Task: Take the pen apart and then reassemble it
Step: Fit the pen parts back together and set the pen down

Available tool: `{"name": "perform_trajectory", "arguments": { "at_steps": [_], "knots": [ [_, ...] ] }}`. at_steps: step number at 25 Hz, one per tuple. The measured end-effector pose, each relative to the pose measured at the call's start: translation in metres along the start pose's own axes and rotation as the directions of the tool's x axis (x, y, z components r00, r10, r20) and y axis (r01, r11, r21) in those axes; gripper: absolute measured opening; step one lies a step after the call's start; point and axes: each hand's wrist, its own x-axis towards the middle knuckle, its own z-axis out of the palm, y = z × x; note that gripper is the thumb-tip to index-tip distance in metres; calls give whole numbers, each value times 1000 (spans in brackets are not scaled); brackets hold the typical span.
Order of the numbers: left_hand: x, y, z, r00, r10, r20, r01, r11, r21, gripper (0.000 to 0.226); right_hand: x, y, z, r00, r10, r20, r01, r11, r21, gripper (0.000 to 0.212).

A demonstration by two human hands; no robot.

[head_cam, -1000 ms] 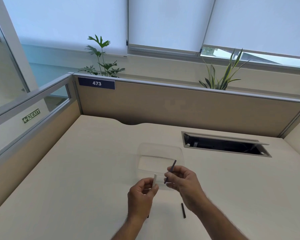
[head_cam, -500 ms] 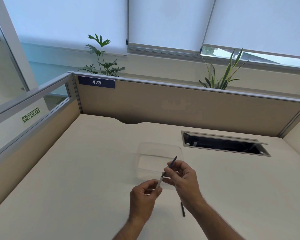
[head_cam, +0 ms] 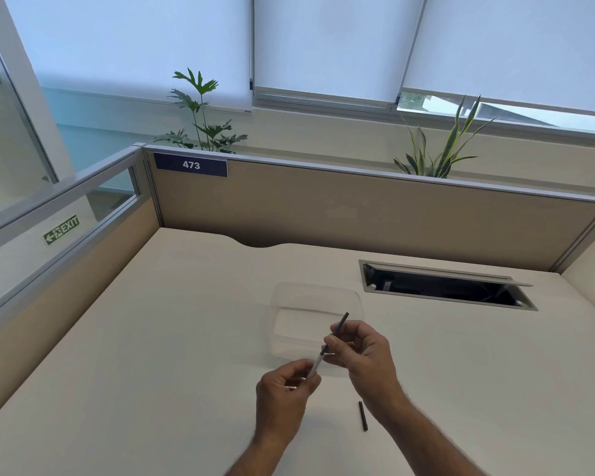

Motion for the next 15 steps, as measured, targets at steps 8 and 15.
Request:
{"name": "perform_trajectory", "arguments": {
  "at_steps": [8,15],
  "knots": [
    [1,-2,3,1000,-18,-4,18,999,-43,28,1,0,-2,1000,-19,14,19,1000,-16,14],
    [-3,8,2,997,35,69,-28,995,-93,41,1,2,-2,999,-12,32,15,996,-87,15]
  ]
}}
